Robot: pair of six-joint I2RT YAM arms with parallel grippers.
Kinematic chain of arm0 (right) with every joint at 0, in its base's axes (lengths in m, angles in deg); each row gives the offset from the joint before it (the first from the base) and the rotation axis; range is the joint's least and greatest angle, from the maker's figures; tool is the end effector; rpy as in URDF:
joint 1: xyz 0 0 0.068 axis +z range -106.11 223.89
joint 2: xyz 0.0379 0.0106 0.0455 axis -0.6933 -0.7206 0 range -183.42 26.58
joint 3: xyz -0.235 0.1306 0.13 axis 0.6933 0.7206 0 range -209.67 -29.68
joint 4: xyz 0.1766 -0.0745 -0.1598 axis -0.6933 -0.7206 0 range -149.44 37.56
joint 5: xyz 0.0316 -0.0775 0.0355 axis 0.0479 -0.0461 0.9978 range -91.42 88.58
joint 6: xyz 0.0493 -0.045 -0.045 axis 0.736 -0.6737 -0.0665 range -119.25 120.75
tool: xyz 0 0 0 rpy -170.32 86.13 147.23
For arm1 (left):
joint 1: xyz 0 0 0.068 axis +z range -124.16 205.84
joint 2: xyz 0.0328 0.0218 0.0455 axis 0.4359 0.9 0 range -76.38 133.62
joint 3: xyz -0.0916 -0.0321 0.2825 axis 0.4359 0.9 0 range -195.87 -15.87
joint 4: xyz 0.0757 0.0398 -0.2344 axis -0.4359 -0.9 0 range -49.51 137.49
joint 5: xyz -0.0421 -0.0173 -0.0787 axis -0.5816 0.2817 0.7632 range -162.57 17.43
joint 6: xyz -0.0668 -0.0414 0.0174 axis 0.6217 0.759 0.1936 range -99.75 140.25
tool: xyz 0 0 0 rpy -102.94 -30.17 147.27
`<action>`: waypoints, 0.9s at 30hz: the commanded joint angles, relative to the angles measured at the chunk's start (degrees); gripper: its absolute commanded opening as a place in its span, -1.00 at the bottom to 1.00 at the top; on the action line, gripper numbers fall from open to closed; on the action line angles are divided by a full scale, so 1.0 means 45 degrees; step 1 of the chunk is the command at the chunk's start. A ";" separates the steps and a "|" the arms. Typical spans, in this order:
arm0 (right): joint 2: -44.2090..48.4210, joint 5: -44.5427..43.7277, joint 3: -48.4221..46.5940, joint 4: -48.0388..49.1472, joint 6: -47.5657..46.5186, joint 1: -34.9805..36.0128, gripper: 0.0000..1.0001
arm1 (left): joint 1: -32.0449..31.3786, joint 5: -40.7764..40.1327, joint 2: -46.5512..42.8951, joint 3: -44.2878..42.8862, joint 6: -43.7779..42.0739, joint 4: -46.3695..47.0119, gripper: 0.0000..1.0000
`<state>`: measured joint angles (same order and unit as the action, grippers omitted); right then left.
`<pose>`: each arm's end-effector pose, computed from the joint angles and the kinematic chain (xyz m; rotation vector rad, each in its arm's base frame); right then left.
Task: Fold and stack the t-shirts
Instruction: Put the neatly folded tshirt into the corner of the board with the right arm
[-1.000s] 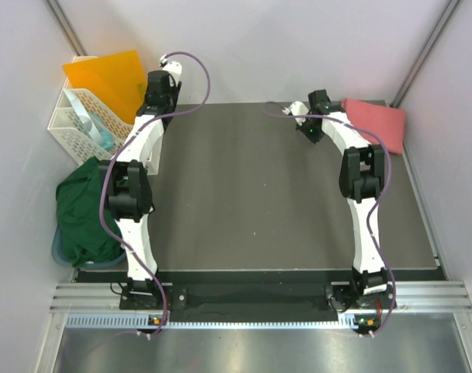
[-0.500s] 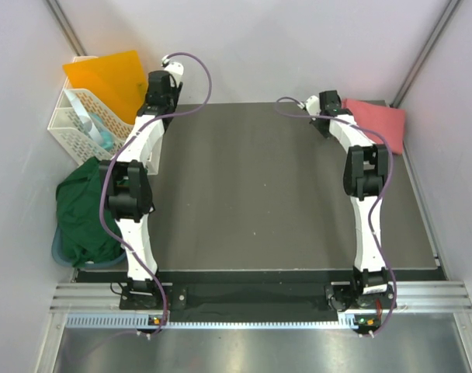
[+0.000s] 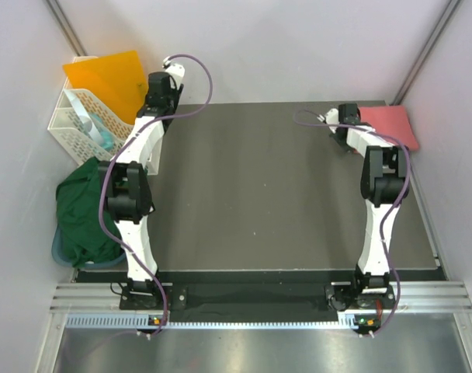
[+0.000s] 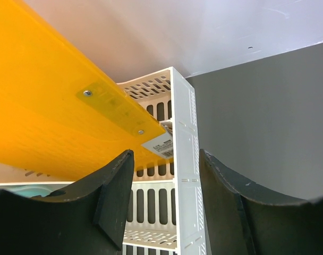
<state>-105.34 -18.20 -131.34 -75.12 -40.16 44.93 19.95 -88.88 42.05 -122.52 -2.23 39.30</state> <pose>0.5300 -0.0106 0.1524 -0.7967 2.4319 -0.6466 0.5295 -0.0350 0.3323 0.2841 1.9115 0.4670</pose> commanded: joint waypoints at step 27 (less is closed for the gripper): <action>0.7732 -0.0704 -0.2488 -0.6896 0.3778 0.2504 1.00 | -0.0058 0.4250 -0.4540 0.2626 0.1772 -0.4508 0.98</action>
<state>-74.48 -14.09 -146.45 -106.26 -26.15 57.00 19.91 -72.97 26.12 -110.57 0.61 20.81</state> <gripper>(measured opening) 0.996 0.987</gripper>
